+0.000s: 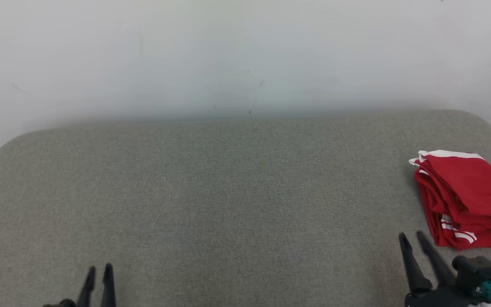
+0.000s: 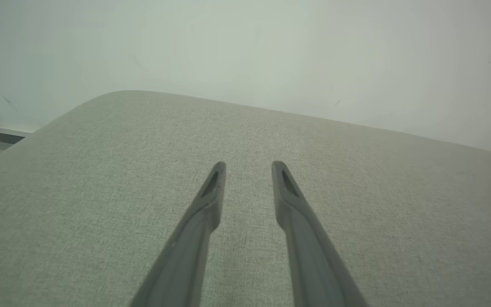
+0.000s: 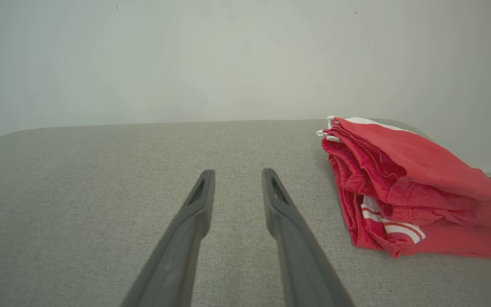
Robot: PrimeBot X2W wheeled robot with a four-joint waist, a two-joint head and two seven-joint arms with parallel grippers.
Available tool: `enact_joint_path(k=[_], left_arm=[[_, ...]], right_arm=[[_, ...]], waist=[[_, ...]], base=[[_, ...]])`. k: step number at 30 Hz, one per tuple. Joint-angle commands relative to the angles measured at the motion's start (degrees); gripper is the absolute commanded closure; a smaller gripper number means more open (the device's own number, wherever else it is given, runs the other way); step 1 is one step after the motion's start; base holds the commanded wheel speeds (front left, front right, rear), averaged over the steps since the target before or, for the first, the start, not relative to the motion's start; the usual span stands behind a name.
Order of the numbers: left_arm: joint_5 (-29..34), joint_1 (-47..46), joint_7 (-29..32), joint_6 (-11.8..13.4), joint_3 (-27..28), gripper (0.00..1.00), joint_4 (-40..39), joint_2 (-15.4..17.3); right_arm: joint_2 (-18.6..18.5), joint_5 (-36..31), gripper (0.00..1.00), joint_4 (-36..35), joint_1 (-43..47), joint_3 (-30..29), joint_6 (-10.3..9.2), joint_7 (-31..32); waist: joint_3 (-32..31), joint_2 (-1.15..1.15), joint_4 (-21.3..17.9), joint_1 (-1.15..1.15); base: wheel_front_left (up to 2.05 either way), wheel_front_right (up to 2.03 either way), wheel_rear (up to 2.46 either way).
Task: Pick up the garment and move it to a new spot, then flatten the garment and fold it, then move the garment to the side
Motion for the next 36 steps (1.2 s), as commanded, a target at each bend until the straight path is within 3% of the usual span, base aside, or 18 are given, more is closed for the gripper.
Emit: enact_joint_path(k=[1, 36], left_arm=[[-0.3, 0.1, 0.1, 0.0, 0.0, 1.00, 0.4, -0.2], [-28.4, -2.5, 8.4, -2.0, 3.7, 1.00, -0.5, -2.5]], right_arm=[[0.2, 0.3, 1.00, 0.5, 0.2, 0.0, 0.00, 0.1], [3.0, 31.6, 1.00, 3.0, -2.6, -3.1, 0.01, 3.8]], waist=[[0.0, 0.00, 0.0, 0.00], [0.6, 0.00, 0.4, 0.00]], base=[[0.00, 0.00, 0.00], [0.00, 0.00, 0.00]])
